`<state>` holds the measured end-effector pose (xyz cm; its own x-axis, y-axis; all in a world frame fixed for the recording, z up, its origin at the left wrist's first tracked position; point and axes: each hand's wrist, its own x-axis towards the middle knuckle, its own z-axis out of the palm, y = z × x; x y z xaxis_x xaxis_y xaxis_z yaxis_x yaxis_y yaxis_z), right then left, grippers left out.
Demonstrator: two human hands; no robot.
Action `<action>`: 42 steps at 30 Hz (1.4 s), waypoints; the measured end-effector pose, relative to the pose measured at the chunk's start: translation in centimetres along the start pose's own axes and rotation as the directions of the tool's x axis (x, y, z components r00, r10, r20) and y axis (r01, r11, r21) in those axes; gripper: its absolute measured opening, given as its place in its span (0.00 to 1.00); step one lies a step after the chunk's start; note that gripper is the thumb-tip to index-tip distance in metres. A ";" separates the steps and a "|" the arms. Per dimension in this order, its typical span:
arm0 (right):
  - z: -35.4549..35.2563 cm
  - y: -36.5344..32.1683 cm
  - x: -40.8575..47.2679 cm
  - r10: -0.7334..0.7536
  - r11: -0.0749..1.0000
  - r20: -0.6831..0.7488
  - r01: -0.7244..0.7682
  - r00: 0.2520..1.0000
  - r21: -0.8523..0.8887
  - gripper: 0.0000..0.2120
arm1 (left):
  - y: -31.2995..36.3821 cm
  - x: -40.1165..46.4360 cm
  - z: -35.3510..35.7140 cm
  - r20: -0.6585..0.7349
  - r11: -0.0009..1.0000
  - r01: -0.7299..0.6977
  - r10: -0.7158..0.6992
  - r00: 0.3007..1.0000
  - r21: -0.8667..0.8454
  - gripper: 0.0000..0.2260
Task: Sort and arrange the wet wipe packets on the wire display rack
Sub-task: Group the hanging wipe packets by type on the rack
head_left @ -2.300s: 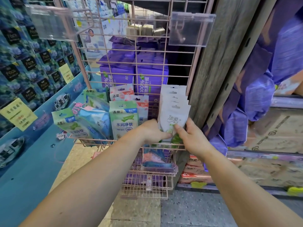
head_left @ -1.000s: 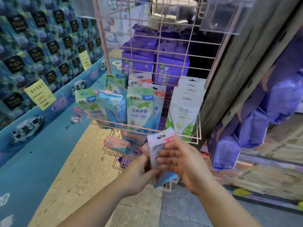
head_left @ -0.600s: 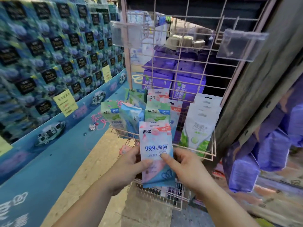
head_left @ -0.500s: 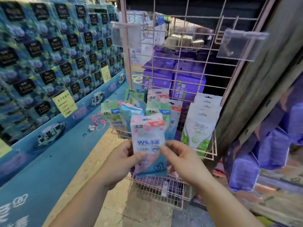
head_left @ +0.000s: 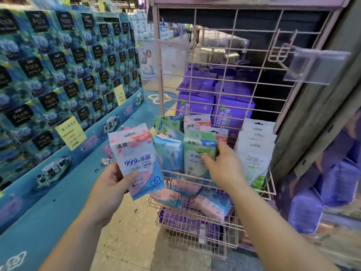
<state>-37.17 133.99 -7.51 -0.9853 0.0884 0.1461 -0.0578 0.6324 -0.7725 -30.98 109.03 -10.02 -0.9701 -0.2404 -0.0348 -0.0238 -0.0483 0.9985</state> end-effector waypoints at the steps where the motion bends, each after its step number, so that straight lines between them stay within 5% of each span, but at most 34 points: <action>1: -0.4 -0.1 -0.2 -0.020 1.000 -0.001 0.020 1.000 0.006 0.15 | 0.1 0.2 -0.3 0.001 1.000 -0.002 0.002 1.000 0.001 0.10; 5: -1.6 0.0 -0.9 -0.025 0.997 -0.024 0.026 0.999 0.069 0.13 | 0.3 1.2 -1.1 0.004 0.999 0.011 -0.010 1.000 -0.051 0.08; 15: -1.5 -3.7 -0.4 -0.099 0.935 -0.380 0.216 0.920 0.280 0.07 | 0.5 2.4 -2.4 0.064 0.996 0.051 -0.046 0.997 -0.068 0.10; 20: 1.1 -5.2 2.3 -0.112 0.954 -0.315 0.191 0.943 0.233 0.05 | 0.4 2.5 -1.9 0.098 0.998 0.037 -0.033 0.995 -0.044 0.09; 27: 3.9 -5.5 5.1 -0.071 0.997 -0.004 0.071 0.997 0.010 0.10 | 0.7 3.2 -1.4 0.109 0.999 0.027 -0.025 0.994 -0.021 0.09; 32: 3.7 -5.7 5.8 -0.032 0.998 0.088 0.028 0.996 0.047 0.12 | 0.9 3.5 -1.2 0.120 1.000 0.009 -0.006 0.993 -0.027 0.12; 34: 3.6 -5.5 5.0 -0.001 0.992 0.077 -0.009 0.997 0.129 0.14 | 0.9 3.6 -1.1 0.124 0.999 0.015 -0.009 0.992 -0.044 0.12; 37: 3.6 -4.6 2.3 -0.012 0.975 -0.165 0.048 0.986 0.216 0.15 | 1.0 3.6 -1.0 0.134 0.999 0.006 -0.002 0.991 -0.035 0.11; 42: 4.8 -3.3 0.7 -0.148 0.989 -0.021 0.148 0.989 0.026 0.08 | 0.9 3.9 -1.2 0.152 0.999 0.006 0.002 0.988 -0.053 0.11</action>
<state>-38.46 128.28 -7.87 -0.9624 0.0102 0.2716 -0.2075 0.6182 -0.7581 -34.46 106.94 -9.27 -0.9956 -0.0901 -0.0260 -0.0168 -0.1016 0.9947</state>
